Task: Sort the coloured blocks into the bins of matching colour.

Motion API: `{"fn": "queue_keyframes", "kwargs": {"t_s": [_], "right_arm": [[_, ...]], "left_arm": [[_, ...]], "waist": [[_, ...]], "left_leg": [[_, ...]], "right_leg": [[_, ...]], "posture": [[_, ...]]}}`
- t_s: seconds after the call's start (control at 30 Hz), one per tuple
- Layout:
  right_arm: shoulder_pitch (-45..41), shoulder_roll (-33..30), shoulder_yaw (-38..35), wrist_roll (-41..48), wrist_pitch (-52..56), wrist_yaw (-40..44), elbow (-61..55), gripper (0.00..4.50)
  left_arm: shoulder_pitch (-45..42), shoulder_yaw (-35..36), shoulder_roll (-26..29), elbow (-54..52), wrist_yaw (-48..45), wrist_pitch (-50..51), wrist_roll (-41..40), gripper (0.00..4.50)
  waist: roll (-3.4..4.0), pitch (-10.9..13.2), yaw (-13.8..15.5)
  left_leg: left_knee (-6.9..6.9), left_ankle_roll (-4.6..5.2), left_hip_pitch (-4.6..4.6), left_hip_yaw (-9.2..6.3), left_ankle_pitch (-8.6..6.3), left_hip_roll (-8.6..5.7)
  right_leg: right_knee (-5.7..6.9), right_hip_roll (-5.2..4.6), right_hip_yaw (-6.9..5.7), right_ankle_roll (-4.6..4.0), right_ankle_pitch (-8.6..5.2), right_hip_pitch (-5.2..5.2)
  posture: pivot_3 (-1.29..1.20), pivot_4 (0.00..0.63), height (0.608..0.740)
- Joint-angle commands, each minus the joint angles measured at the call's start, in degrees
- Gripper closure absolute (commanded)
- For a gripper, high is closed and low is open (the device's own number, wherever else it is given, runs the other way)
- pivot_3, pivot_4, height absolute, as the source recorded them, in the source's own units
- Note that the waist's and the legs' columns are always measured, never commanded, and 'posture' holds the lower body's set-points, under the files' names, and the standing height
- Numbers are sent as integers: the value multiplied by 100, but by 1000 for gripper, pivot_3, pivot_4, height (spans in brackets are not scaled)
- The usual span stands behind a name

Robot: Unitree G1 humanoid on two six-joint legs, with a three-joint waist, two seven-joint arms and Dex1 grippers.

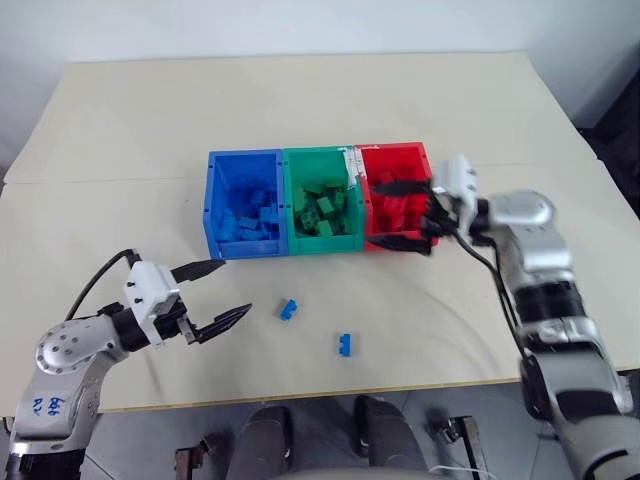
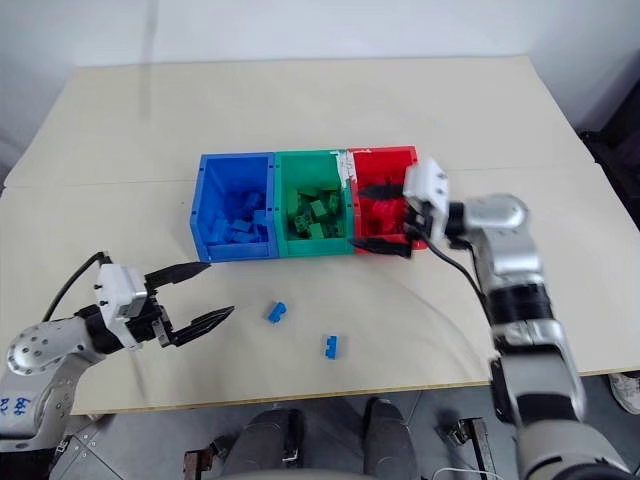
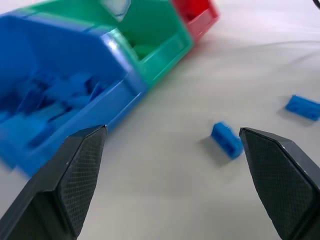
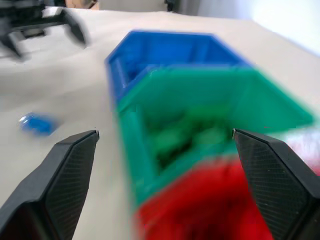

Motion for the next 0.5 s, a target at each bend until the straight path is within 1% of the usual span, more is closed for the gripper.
{"fn": "queue_keyframes", "kwargs": {"t_s": [0.03,0.1,0.2,0.23,0.27,0.3,0.4,0.5], "right_arm": [[864,-517,-837,497,-161,173,-635,40],[1459,-713,-1185,613,-268,141,-871,40],[2112,-945,-1534,732,-212,96,-1129,40],[2336,-1060,-1672,736,-127,77,-1070,40],[2529,-1093,-1812,673,-373,77,-939,40],[2671,-1099,-1900,654,-523,73,-873,40],[2898,-1056,-1946,709,-464,-101,-1099,40],[2988,-1029,-1896,751,-445,-179,-1294,40]], "left_arm": [[-281,-233,133,199,-314,-71,37,0],[-441,-356,160,329,-533,-108,-11,0],[-588,-442,169,466,-761,-210,-37,0],[-688,-506,156,552,-857,-242,-32,0],[-797,-552,124,660,-930,-315,-16,0],[-871,-561,76,742,-1021,-384,-70,0],[-967,-534,83,858,-1037,-414,-41,0],[-841,-421,124,729,-966,-332,-94,0]], "waist": [[3,0,18],[2,0,31],[2,0,39],[2,0,43],[2,0,51],[2,0,56],[2,0,43],[2,0,31]], "left_leg": [[1,0,1,5,0,1],[5,-1,8,14,0,6],[10,-3,16,29,1,12],[17,-4,17,32,0,18],[25,-4,17,33,0,19],[38,-4,18,33,0,19],[61,-4,22,32,-1,21],[61,-4,33,32,0,34]], "right_leg": [[2,0,2,0,0,-1],[1,8,3,0,0,1],[6,14,13,2,1,1],[7,20,14,2,1,2],[11,19,16,3,2,2],[13,19,17,3,2,3],[14,19,20,2,5,9],[14,17,21,4,21,8]], "posture": [[0,150,740],[0,150,740],[0,150,740],[0,150,740],[0,150,740],[0,150,740],[0,150,740],[0,150,740]]}}
